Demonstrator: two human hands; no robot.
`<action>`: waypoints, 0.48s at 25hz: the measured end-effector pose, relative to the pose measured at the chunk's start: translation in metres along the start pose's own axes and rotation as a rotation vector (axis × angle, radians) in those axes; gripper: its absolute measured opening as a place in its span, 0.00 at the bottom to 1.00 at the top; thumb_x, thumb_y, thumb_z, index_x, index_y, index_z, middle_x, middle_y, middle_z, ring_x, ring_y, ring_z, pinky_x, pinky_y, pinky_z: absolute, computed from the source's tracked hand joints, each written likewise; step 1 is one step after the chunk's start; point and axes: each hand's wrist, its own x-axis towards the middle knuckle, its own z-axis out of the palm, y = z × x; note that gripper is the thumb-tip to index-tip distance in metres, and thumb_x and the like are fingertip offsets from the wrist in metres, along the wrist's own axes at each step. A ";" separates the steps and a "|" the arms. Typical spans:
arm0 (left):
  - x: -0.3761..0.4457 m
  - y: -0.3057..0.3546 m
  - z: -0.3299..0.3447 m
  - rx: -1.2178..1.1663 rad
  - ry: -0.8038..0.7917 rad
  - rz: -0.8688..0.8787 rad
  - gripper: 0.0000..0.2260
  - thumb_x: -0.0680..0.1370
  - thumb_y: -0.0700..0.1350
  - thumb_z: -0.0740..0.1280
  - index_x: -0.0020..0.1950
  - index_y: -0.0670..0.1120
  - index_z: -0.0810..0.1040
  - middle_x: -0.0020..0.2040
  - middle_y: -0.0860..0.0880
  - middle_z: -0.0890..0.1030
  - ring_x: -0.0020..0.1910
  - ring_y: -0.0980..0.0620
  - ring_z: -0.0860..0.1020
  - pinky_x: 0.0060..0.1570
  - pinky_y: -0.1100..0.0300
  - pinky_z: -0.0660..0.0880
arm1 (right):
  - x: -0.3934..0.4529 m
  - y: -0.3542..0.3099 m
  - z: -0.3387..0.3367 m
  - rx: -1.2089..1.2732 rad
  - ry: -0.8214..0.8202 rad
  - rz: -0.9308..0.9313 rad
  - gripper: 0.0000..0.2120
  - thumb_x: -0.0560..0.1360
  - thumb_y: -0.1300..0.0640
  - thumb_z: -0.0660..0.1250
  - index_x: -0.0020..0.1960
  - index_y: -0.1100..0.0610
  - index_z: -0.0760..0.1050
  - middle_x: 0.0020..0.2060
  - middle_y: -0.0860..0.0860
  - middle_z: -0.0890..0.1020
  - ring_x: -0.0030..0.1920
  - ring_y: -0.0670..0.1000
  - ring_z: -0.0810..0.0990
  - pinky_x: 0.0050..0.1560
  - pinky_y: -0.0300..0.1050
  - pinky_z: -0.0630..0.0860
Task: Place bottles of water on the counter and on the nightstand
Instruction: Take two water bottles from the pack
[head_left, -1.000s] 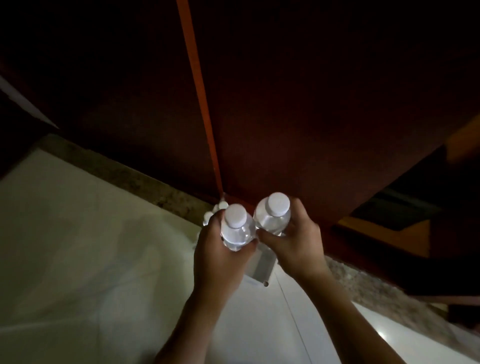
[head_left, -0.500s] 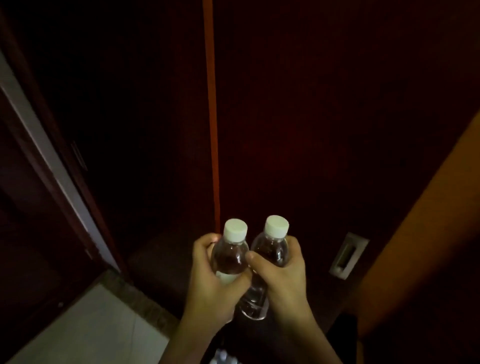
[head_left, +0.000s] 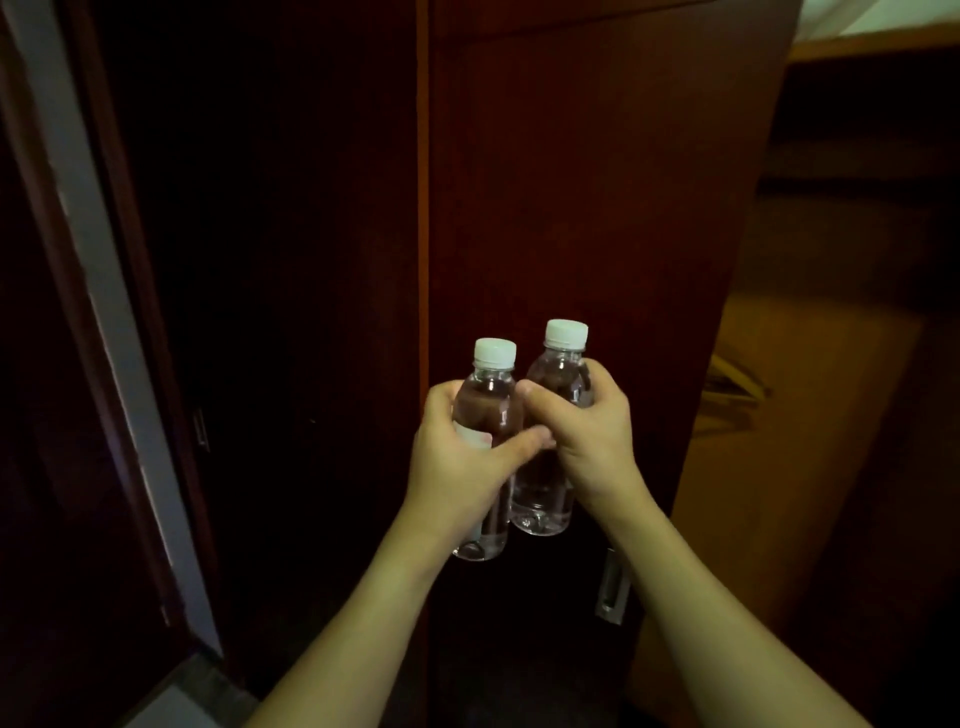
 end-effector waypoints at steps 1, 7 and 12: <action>0.000 0.002 0.003 0.010 -0.018 -0.010 0.29 0.56 0.50 0.82 0.52 0.53 0.73 0.48 0.50 0.84 0.48 0.54 0.85 0.46 0.56 0.81 | 0.000 -0.004 -0.003 0.020 0.005 0.018 0.10 0.69 0.66 0.75 0.47 0.63 0.76 0.36 0.52 0.82 0.37 0.50 0.81 0.39 0.43 0.79; 0.002 0.009 0.038 -0.218 -0.169 0.019 0.19 0.63 0.33 0.78 0.49 0.43 0.77 0.40 0.48 0.84 0.40 0.54 0.84 0.42 0.56 0.82 | -0.017 -0.026 -0.042 -0.074 0.127 0.016 0.12 0.65 0.62 0.75 0.45 0.59 0.76 0.35 0.51 0.81 0.38 0.52 0.81 0.42 0.53 0.80; -0.027 0.012 0.131 -0.486 -0.623 -0.065 0.17 0.69 0.31 0.75 0.55 0.43 0.79 0.44 0.48 0.86 0.44 0.53 0.86 0.41 0.59 0.81 | -0.064 -0.072 -0.125 -0.328 0.449 -0.084 0.11 0.65 0.61 0.74 0.45 0.58 0.76 0.37 0.50 0.82 0.39 0.49 0.82 0.42 0.47 0.80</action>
